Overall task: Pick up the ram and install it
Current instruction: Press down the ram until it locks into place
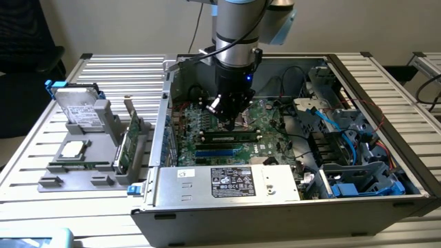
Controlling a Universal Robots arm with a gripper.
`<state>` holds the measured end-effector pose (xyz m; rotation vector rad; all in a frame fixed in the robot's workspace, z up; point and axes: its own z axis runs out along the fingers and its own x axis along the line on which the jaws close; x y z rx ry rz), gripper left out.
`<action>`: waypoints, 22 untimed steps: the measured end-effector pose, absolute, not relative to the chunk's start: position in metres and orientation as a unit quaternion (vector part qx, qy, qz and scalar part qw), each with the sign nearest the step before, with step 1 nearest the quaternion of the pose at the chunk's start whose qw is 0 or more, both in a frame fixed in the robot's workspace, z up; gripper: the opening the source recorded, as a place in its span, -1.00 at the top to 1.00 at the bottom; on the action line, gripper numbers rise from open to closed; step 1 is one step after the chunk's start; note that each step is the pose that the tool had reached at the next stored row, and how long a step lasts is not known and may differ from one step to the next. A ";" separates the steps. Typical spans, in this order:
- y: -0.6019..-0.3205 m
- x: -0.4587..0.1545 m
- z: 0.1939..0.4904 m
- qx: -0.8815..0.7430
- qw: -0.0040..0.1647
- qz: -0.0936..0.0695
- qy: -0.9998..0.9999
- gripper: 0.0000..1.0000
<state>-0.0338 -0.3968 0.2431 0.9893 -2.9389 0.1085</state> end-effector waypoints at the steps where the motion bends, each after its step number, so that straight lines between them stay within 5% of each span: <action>1: -0.397 -0.034 0.243 0.315 0.017 0.036 -0.948 0.79; 22: -0.397 -0.034 0.243 0.212 -0.001 0.042 -0.976 0.79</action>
